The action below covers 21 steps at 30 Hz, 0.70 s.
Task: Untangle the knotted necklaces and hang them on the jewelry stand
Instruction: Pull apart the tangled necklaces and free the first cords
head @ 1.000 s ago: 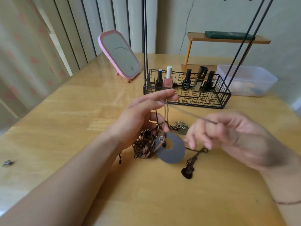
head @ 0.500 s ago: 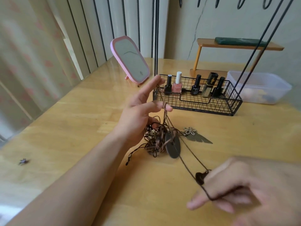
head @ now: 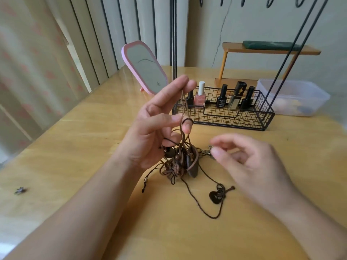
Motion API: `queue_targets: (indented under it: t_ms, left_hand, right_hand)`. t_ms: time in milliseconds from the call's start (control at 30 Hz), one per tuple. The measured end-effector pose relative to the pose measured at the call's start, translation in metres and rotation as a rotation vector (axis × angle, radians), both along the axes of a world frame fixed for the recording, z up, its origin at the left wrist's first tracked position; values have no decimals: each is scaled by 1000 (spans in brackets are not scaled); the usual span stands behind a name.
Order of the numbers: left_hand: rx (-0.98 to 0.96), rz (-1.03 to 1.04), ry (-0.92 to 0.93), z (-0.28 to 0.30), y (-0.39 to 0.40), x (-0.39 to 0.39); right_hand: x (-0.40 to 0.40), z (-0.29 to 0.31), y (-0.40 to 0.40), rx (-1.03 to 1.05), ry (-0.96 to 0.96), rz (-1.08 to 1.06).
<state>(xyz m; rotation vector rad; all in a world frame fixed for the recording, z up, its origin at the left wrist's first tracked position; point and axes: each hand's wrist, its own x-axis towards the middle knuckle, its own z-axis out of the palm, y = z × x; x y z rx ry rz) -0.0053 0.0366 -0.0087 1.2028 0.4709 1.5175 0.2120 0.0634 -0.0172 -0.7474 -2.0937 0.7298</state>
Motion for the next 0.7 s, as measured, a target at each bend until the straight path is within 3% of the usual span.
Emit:
queue_targets:
  t_ms: [133,433,500,600,700]
  left_hand:
    - [13,-35,-8,-2,-1,-1]
    - [4,55,-79,-3,2,-14]
    - [-11,100,-82,-3,3,-17]
    - [-72,192,-104,-1,5,-22]
    - [-110,253,-107,-1,6,-22]
  right_hand:
    - [-12,-14,4,-45,-392,8]
    - [-17,-20,-3,39,-619,89]
    - [-13,-18,1,-70,-527,99]
    - [1,-1,13,-434,-48,87]
    - [23,14,23,-590,296,98]
